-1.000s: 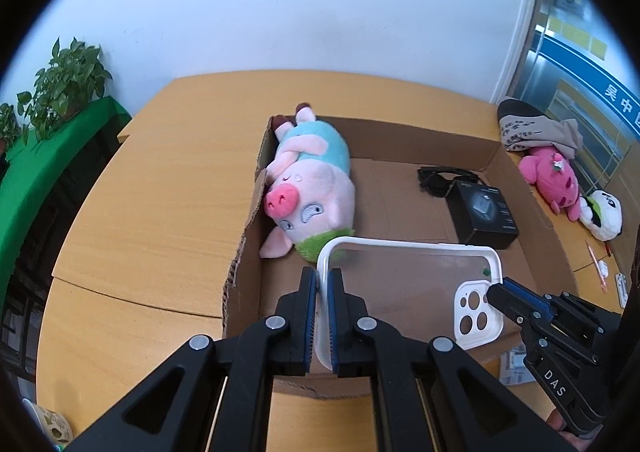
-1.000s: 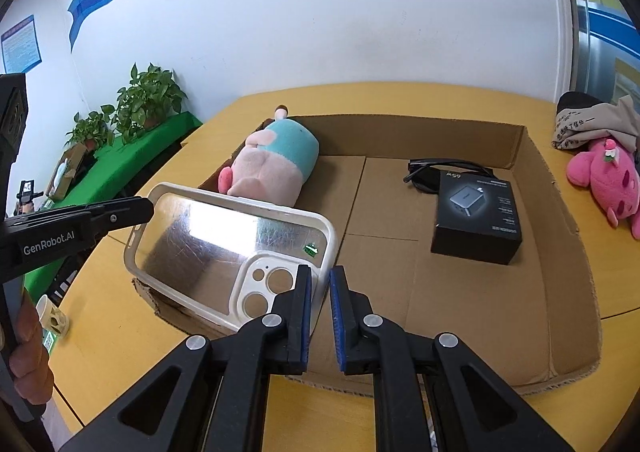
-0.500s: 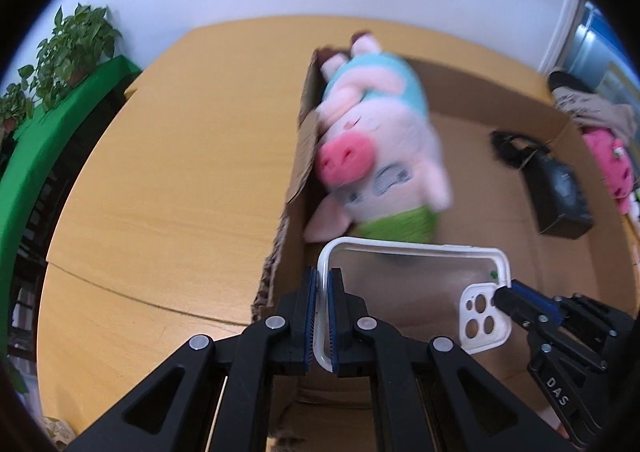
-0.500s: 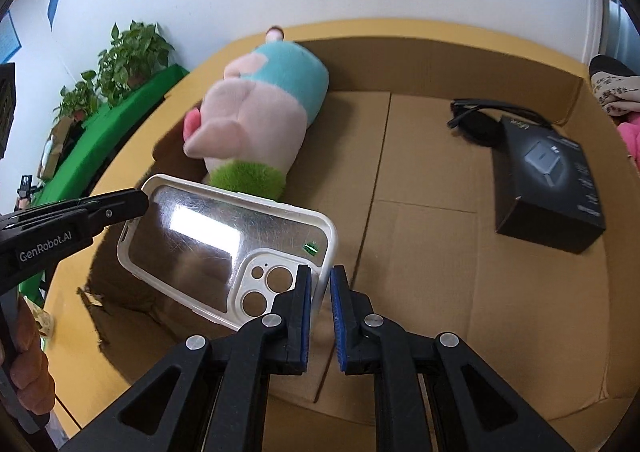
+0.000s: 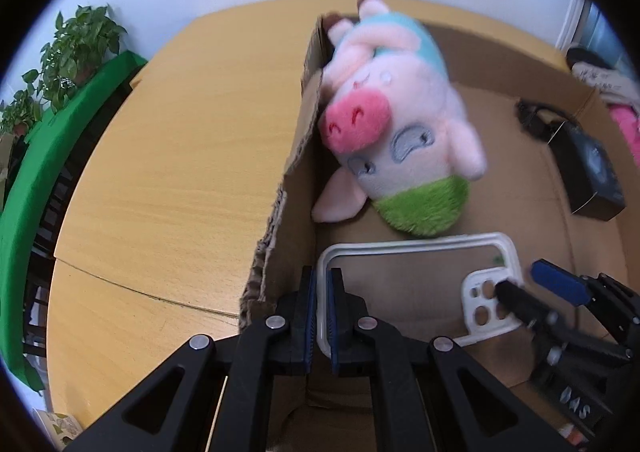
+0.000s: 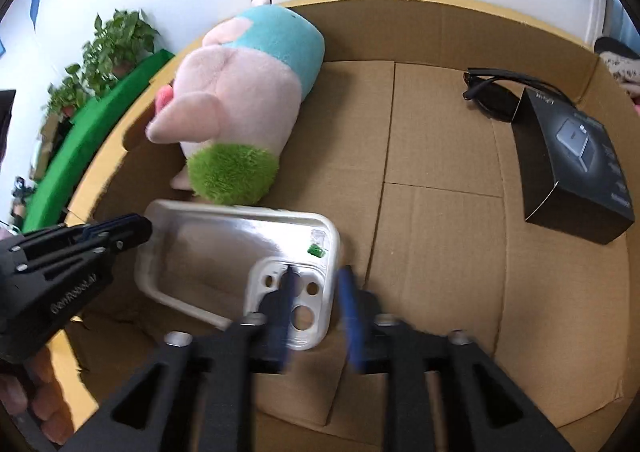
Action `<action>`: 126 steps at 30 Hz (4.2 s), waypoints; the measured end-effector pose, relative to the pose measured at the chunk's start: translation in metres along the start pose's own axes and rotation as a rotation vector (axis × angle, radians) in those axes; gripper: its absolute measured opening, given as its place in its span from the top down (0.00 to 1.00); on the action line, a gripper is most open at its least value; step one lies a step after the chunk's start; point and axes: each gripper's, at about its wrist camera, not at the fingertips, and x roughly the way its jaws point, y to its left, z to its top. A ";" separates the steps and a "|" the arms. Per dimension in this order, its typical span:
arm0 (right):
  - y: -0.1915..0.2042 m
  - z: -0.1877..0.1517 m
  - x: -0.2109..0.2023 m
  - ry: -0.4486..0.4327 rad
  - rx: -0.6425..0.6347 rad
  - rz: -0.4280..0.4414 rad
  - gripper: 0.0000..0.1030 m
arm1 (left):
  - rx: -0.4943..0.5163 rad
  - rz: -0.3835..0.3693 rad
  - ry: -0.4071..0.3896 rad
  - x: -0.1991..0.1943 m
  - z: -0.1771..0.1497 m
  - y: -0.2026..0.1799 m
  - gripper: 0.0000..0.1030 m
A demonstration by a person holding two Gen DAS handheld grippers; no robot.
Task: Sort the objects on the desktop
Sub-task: 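Lift the phone case with both grippers and carry it into the cardboard box, then open both grippers to release the phone case beside the plush pig, then move both tools toward the white phone stand on the table, then close both grippers on the sides of the white phone stand, then lift the phone stand with both grippers and lower it into the box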
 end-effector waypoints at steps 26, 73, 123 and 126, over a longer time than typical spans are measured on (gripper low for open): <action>-0.122 -0.135 -0.155 -0.174 0.110 -0.063 0.00 | -0.054 -0.278 -0.389 -0.121 -0.103 -0.068 0.22; -0.159 -0.174 -0.127 -0.124 0.130 -0.115 0.48 | 0.226 -0.530 0.029 -0.033 -0.141 -0.229 0.73; -0.082 -0.152 -0.197 -0.275 0.042 -0.017 0.64 | 0.179 -0.420 -0.191 -0.131 -0.132 -0.162 0.76; -0.082 -0.142 -0.200 -0.293 0.040 -0.016 0.64 | 0.185 -0.406 -0.210 -0.136 -0.119 -0.164 0.76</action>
